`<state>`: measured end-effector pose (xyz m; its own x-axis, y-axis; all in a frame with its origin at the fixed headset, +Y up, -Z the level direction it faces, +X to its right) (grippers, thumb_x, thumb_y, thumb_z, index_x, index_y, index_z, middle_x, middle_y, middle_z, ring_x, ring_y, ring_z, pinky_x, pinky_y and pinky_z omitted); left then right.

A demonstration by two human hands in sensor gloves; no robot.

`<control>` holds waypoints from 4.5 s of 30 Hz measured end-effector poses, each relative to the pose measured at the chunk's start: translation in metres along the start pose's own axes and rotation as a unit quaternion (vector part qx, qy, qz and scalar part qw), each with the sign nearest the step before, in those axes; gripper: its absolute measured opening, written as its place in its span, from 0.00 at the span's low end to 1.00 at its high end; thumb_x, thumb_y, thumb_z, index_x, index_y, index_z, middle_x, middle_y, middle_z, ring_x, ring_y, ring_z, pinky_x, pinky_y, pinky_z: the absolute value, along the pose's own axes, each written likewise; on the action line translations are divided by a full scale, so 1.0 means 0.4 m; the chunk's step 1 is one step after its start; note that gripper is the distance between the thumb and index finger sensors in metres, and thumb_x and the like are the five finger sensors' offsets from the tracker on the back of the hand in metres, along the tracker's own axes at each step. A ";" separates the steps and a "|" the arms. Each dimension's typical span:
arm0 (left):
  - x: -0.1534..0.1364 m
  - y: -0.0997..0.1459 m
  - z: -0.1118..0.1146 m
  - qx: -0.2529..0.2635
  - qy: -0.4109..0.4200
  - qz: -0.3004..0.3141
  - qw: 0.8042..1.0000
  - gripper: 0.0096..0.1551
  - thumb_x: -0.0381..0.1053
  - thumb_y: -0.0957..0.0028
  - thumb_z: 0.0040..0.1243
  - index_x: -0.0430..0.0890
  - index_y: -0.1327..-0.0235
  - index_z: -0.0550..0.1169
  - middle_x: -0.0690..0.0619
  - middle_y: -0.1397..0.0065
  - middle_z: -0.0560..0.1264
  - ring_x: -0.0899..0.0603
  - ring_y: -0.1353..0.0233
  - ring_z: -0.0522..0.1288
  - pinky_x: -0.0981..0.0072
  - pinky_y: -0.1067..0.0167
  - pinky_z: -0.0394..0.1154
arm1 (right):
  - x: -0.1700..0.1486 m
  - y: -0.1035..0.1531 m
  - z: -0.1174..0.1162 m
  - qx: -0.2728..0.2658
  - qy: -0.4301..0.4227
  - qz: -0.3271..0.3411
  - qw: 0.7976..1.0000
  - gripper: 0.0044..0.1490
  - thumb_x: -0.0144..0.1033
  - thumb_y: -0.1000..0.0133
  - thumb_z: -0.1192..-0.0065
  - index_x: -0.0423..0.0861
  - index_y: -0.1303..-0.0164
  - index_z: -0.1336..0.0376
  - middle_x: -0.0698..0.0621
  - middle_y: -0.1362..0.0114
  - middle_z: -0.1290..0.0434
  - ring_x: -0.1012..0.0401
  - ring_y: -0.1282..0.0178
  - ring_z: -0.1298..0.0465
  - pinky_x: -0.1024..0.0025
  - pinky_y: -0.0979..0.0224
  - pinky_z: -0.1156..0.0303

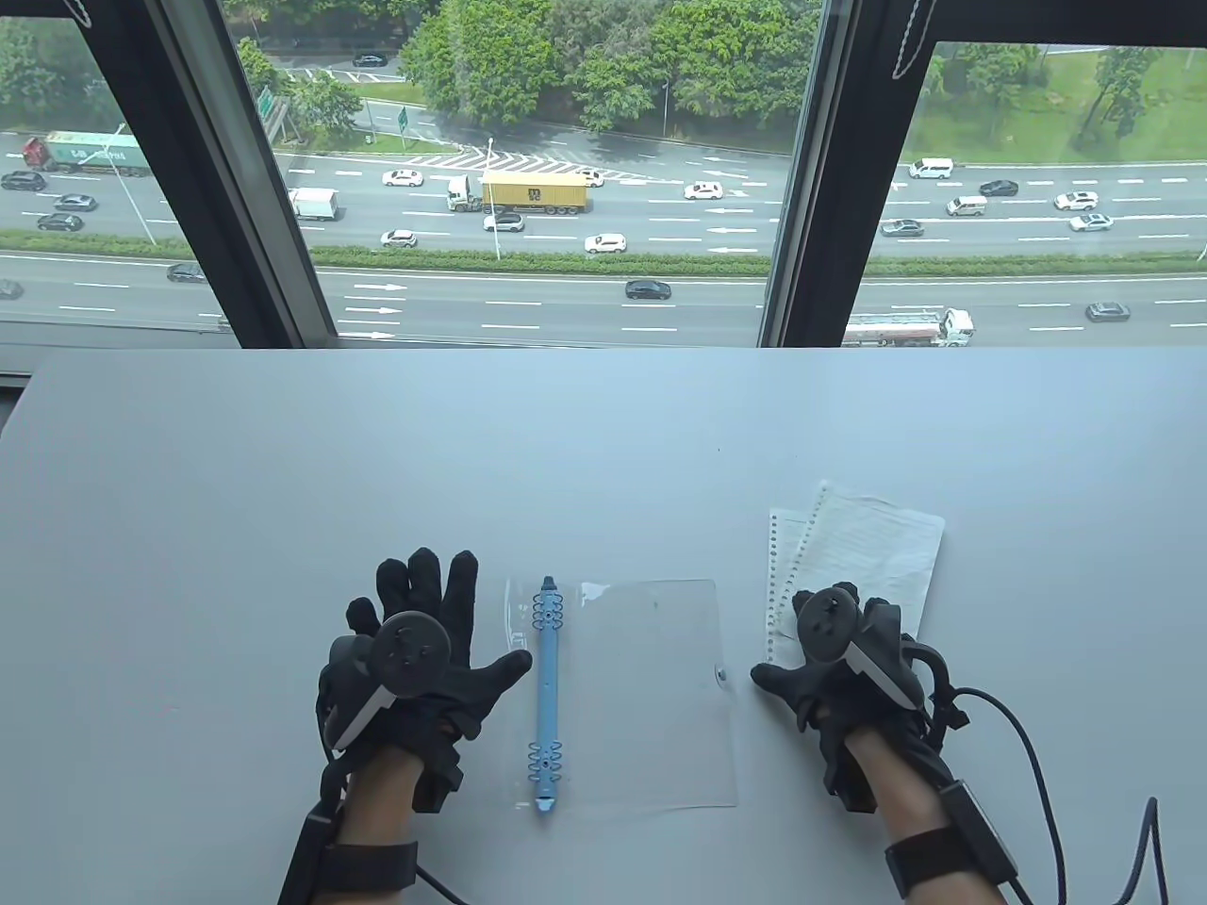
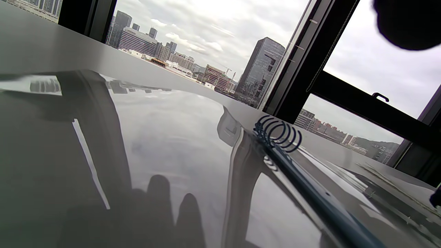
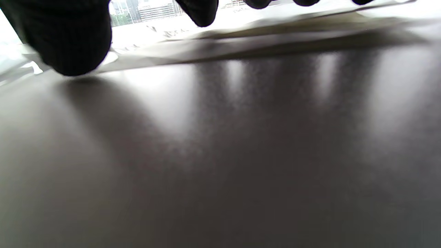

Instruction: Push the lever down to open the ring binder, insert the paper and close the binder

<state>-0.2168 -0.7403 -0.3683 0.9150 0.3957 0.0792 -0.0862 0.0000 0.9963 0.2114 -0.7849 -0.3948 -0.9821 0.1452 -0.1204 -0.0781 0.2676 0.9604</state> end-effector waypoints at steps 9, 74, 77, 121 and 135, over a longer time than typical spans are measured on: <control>0.002 -0.001 0.000 0.000 0.000 0.001 1.000 0.65 0.85 0.64 0.54 0.64 0.20 0.40 0.49 0.14 0.36 0.37 0.21 0.26 0.31 0.35 0.28 | -0.011 -0.004 0.004 0.004 -0.005 -0.004 1.000 0.57 0.67 0.52 0.34 0.53 0.16 0.50 0.40 0.12 0.59 0.31 0.17 0.54 0.28 0.24 0.52; 0.008 0.007 0.007 -0.018 0.017 0.014 1.000 0.65 0.86 0.64 0.53 0.64 0.20 0.40 0.49 0.14 0.35 0.37 0.21 0.25 0.31 0.35 0.28 | -0.015 0.093 0.177 -0.245 0.021 0.075 0.966 0.32 0.36 0.55 0.19 0.56 0.38 0.29 0.54 0.47 0.15 0.49 0.44 0.16 0.52 0.41 0.21; 0.008 0.007 0.007 -0.017 0.017 0.014 1.000 0.65 0.86 0.64 0.53 0.64 0.20 0.40 0.49 0.14 0.35 0.37 0.21 0.25 0.31 0.35 0.28 | -0.012 0.104 0.184 -0.262 0.029 0.072 0.962 0.41 0.36 0.58 0.15 0.56 0.32 0.33 0.57 0.45 0.18 0.51 0.42 0.16 0.52 0.39 0.22; 0.241 -0.032 0.160 -0.108 0.578 -0.051 0.807 0.23 0.62 0.55 0.69 0.48 0.60 0.92 0.52 0.38 0.85 0.36 0.35 0.79 0.41 0.42 0.73 | 0.162 0.341 0.322 -0.327 0.024 0.307 0.893 0.43 0.40 0.57 0.17 0.60 0.30 0.34 0.56 0.29 0.23 0.48 0.25 0.25 0.43 0.27 0.29; 0.484 0.033 -0.019 0.072 0.250 0.220 0.940 0.23 0.60 0.54 0.68 0.48 0.56 0.91 0.53 0.33 0.83 0.34 0.27 0.72 0.35 0.35 0.67 | -0.120 0.189 0.265 -0.164 -0.208 0.190 0.945 0.78 0.81 0.56 0.37 0.52 0.15 0.73 0.37 0.11 0.63 0.31 0.15 0.47 0.28 0.23 0.46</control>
<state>-0.0437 -0.6565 -0.3399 0.4995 0.7109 0.4950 -0.3257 -0.3754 0.8678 0.2707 -0.6705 -0.3430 -0.8026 0.5521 0.2259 0.1508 -0.1788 0.9723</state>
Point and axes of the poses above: the tracker on the back of each hand, its own x axis roughly to the thumb side, its own y axis roughly from the fingertips to the wrist, z = x × y, the point moved 5 cm from there along -y, roughly from the wrist to the fingertips
